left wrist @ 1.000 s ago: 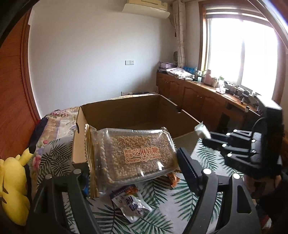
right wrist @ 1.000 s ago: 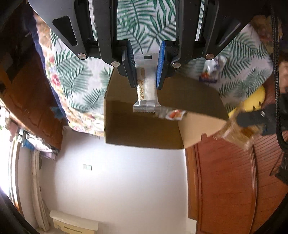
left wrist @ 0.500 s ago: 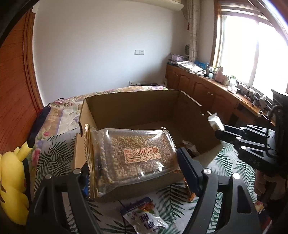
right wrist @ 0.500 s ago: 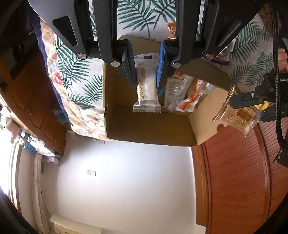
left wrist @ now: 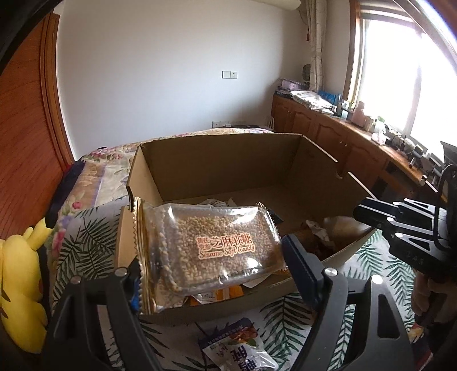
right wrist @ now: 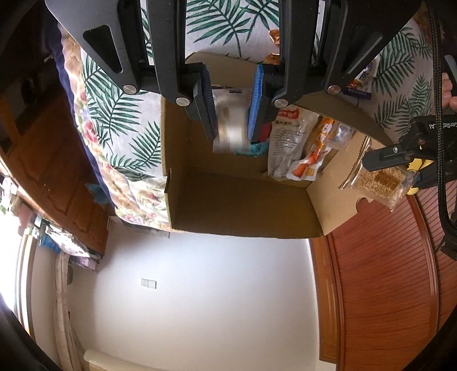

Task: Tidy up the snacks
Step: 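Open both tools to drop the white bar and sesame bag into the box, then withdraw both open tools toward the remaining snacks beside the box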

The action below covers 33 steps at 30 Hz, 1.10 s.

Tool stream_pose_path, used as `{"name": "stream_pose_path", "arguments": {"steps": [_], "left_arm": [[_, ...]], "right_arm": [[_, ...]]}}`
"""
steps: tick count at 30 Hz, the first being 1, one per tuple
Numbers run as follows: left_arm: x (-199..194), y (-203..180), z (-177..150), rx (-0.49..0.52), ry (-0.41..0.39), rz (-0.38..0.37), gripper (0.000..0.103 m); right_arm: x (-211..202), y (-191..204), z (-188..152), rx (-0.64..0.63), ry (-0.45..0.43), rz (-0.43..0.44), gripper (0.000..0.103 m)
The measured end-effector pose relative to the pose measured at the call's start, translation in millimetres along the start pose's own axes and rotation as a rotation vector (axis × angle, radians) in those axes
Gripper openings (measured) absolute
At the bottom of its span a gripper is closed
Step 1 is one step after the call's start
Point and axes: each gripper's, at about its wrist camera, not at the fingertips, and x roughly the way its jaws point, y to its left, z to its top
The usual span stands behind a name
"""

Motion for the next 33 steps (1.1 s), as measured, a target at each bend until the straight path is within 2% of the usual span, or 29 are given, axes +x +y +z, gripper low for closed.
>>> {"name": "stream_pose_path", "arguments": {"steps": [3, 5, 11, 17, 24, 33], "left_arm": [[1.0, 0.2, -1.4, 0.0, -0.002, -0.002, 0.08], [-1.9, 0.2, -0.9, -0.004, -0.017, -0.01, 0.08], [-12.6, 0.3, 2.5, -0.016, -0.038, -0.028, 0.082], [-39.1, -4.6, -3.5, 0.006, -0.078, -0.054, 0.083], [-66.8, -13.5, -24.7, 0.053, -0.096, -0.071, 0.083], [-88.8, -15.7, -64.6, 0.1, -0.093, -0.091, 0.083]], "right_arm": [[1.0, 0.3, -1.2, 0.004, 0.001, 0.007, 0.022], [0.1, 0.5, -1.6, 0.007, -0.003, 0.006, 0.028], [-7.0, 0.7, -2.3, 0.019, -0.02, 0.022, 0.028], [-30.0, 8.4, -8.2, 0.012, -0.065, 0.06, 0.029], [-54.8, 26.1, -23.7, -0.008, -0.096, 0.118, 0.03], [-60.0, 48.0, -56.2, -0.054, -0.072, 0.159, 0.031]]}}
